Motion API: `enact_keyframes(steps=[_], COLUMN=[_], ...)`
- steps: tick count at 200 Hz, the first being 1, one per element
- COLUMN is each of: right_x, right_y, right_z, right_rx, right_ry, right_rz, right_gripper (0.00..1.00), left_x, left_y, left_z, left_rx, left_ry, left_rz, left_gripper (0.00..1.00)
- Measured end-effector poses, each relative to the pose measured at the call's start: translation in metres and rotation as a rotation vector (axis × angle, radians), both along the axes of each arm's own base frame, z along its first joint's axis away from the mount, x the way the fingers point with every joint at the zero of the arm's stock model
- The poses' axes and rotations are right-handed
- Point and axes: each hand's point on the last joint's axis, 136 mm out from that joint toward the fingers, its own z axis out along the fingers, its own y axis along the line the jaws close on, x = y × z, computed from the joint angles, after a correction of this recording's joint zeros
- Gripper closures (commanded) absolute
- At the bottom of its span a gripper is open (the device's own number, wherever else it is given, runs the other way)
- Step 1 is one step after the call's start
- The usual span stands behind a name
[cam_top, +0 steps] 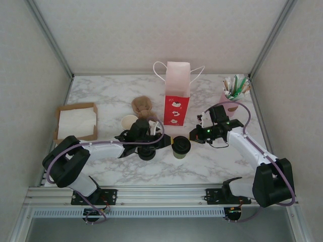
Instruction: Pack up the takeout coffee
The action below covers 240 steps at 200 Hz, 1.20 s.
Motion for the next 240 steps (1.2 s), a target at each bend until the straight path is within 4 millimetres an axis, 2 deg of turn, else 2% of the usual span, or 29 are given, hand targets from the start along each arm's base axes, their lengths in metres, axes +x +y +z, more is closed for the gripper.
enact_keyframes(steps=[36,77,122,171,210,222,240], right_x=[0.002,0.005,0.01,0.009,0.016,0.016,0.012], right_y=[0.0,0.001,0.005,-0.001,-0.01,-0.014,-0.02], right_z=[0.0,0.001,0.002,-0.008,0.003,0.008,0.016], right_rx=[-0.003,-0.012,-0.018,-0.073,-0.124,-0.141,-0.156], right_ry=[-0.002,-0.019,-0.018,0.017,-0.03,-0.054,-0.08], right_rz=[-0.002,-0.002,0.008,-0.007,-0.042,-0.054,-0.074], right_gripper=[1.0,1.0,0.99,0.91,0.83,0.83,0.88], left_x=[0.0,-0.005,-0.01,-0.014,-0.017,-0.016,-0.017], left_y=[-0.001,-0.002,0.001,0.005,0.009,0.011,0.012], left_z=[0.0,-0.002,-0.003,-0.003,0.006,0.009,0.011], left_rx=[-0.01,0.003,0.031,0.055,0.06,0.06,0.064], left_ry=[0.006,0.021,0.034,0.044,0.033,0.028,0.024], left_rz=[0.002,0.002,0.014,0.023,0.034,0.04,0.044], left_gripper=[0.71,0.61,0.59,0.52,0.49,0.49,0.51])
